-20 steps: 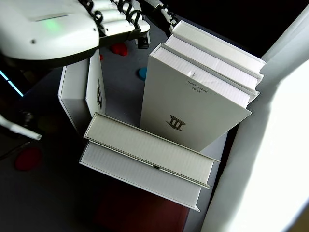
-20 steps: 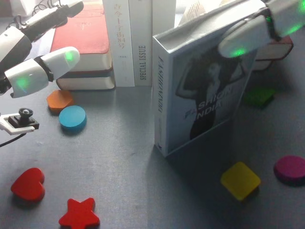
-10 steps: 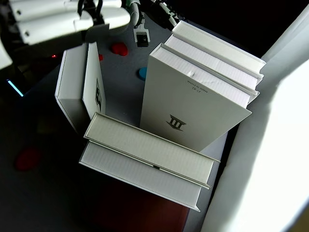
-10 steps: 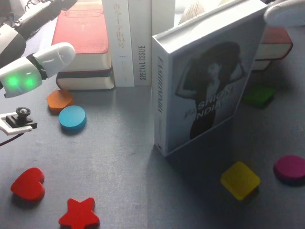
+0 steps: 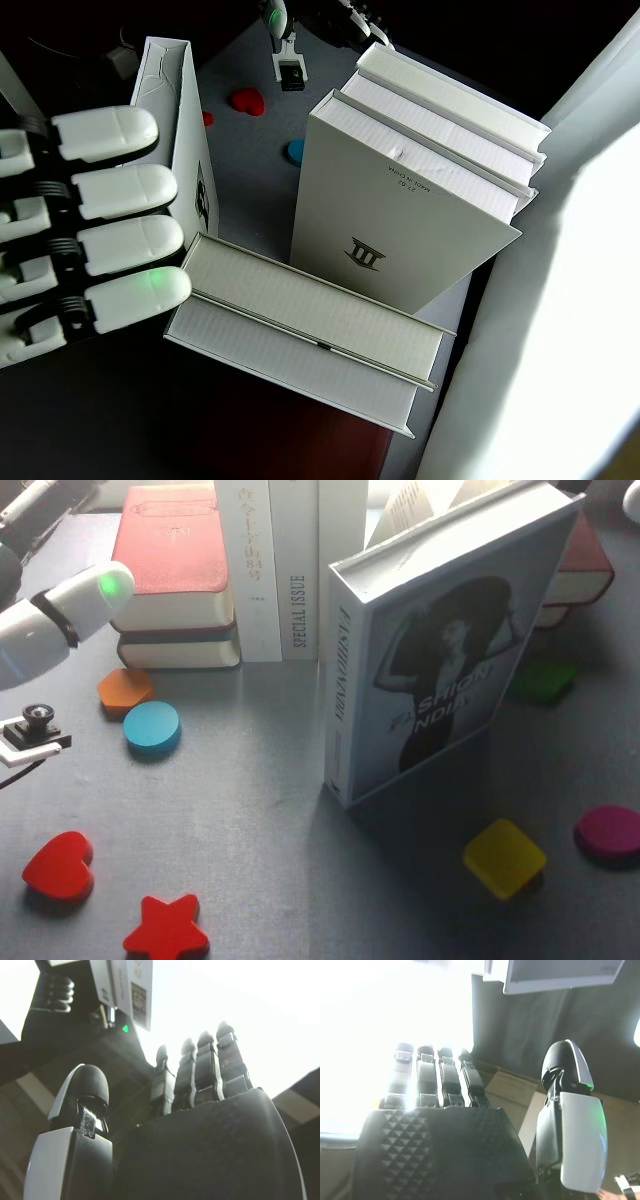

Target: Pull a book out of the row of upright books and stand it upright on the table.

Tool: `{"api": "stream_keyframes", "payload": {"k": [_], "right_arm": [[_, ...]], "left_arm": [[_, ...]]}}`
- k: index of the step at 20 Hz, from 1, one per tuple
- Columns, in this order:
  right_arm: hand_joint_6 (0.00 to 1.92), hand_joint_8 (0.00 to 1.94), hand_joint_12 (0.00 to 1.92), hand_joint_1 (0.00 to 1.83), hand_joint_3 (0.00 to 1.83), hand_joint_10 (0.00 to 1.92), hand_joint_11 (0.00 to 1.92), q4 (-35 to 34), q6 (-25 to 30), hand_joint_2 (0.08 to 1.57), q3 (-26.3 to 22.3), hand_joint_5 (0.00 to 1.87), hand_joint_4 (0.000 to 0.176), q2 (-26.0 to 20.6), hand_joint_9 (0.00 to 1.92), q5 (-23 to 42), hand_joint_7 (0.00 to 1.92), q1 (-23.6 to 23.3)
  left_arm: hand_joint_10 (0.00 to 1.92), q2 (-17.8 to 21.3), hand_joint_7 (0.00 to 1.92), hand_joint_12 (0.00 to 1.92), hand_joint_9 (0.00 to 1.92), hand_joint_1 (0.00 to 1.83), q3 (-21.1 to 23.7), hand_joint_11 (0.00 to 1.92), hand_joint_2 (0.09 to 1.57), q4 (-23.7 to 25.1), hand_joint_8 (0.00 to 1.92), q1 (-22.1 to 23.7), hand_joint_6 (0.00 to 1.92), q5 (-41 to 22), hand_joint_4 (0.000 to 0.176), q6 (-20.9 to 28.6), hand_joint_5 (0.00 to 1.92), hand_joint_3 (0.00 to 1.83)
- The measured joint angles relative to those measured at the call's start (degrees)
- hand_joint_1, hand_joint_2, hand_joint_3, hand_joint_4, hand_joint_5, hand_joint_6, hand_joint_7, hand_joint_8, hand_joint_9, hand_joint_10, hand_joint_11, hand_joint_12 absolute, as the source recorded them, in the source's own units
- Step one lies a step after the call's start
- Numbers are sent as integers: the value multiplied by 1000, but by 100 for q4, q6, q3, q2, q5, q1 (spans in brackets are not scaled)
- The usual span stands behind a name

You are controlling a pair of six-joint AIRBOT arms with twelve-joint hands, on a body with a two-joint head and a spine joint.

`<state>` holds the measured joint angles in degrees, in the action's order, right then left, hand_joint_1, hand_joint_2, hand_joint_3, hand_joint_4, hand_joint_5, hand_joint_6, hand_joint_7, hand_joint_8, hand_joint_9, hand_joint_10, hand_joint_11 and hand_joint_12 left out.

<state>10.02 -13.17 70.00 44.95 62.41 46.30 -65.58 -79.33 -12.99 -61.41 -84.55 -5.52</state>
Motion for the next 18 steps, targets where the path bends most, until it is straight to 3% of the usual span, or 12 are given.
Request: {"api": "stream_keyframes", "payload": {"k": [1, 2, 3, 4, 6, 8, 9, 11, 13, 14, 15, 18], "right_arm": [[0, 0, 283, 101, 19, 45, 0, -286, -83, 1352, -31, 0, 0, 68, 32, 247, 0, 295], [0, 0, 554, 25, 1, 78, 0, -691, -151, 1407, -74, 0, 0, 177, 31, 546, 0, 590], [0, 0, 967, 10, 0, 131, 0, -1014, -212, 1425, -122, 0, 0, 229, 39, 831, 0, 870], [0, 0, 1058, 1, 5, 157, 0, -1228, -264, 1458, -195, 0, 0, 236, 7, 1064, 0, 1043], [0, 0, 993, 99, 0, 131, 0, -1672, -481, 1444, -387, 0, 0, 219, 0, 1613, 0, 1464], [0, 0, 1031, 128, 0, 135, 0, -1816, -601, 1425, -538, 0, 0, 125, 35, 2015, 0, 1698], [0, 0, 1022, 155, 5, 250, 0, -1871, -634, 1414, -577, 0, 0, 107, 17, 2131, 0, 1735], [0, 0, 918, 162, 1, 307, 0, -1921, -739, 1423, -649, 0, 0, 94, 0, 2382, 0, 1746], [0, 0, 1067, 298, 0, 451, 0, -1867, -857, 1400, -732, 0, 0, 94, 12, 2452, 0, 1757], [0, 0, 1050, 250, 7, 490, 0, -1816, -916, 1428, -769, 0, 0, 94, 2, 2452, 0, 1757], [0, 0, 1052, 328, 0, 546, 0, -1790, -949, 1432, -807, 0, 0, 96, 15, 2472, 0, 1757], [0, 0, 1060, 409, 0, 518, 0, -1790, -1097, 1403, -892, 0, 0, 94, 6, 2573, 0, 1759]], "left_arm": [[22, 0, 68, 773, 98, 397, 2, 0, 1328, -13, 3, -17, 5, -57, 14, 4, 78, 0], [4, 0, 13, 586, 19, 378, 15, 0, 1369, -125, 0, -20, 0, -136, 37, 11, 15, 4], [0, 0, 2, 419, 3, 405, 17, 0, 1393, -188, 0, -20, 0, -205, 42, 17, 2, 4], [0, 0, 0, 203, 0, 433, 20, 0, 1402, -184, 0, -13, 0, -264, 51, 22, 0, 2], [0, -2, 0, 276, 0, 423, 24, 0, 1413, -208, 0, -20, 0, -402, 57, 44, 0, 0], [6, -13, 0, 696, 19, 382, 70, 0, 1386, -240, 0, -20, 0, -505, 95, 50, 0, 0], [9, -26, 0, 749, 27, 350, 70, 0, 1393, -236, 0, -20, 0, -518, 82, 57, 0, 1], [11, -33, 0, 666, 41, 282, 83, 0, 1414, -181, 0, -20, 0, -546, 68, 61, 0, 4], [6, -33, 0, 455, 48, 211, 83, 0, 1433, -184, 0, -20, 0, -632, 85, 70, 0, 3], [9, -33, 0, 366, 32, 184, 83, 0, 1447, -186, 0, -20, 0, -667, 92, 87, 0, 5], [4, -28, 0, 293, 21, 213, 136, 0, 1469, -219, 0, -22, 0, -713, 127, 90, 0, 5], [2, 28, 0, 204, 4, 256, 227, 0, 1487, -68, 0, -57, 0, -780, 134, 76, 0, 3]]}}
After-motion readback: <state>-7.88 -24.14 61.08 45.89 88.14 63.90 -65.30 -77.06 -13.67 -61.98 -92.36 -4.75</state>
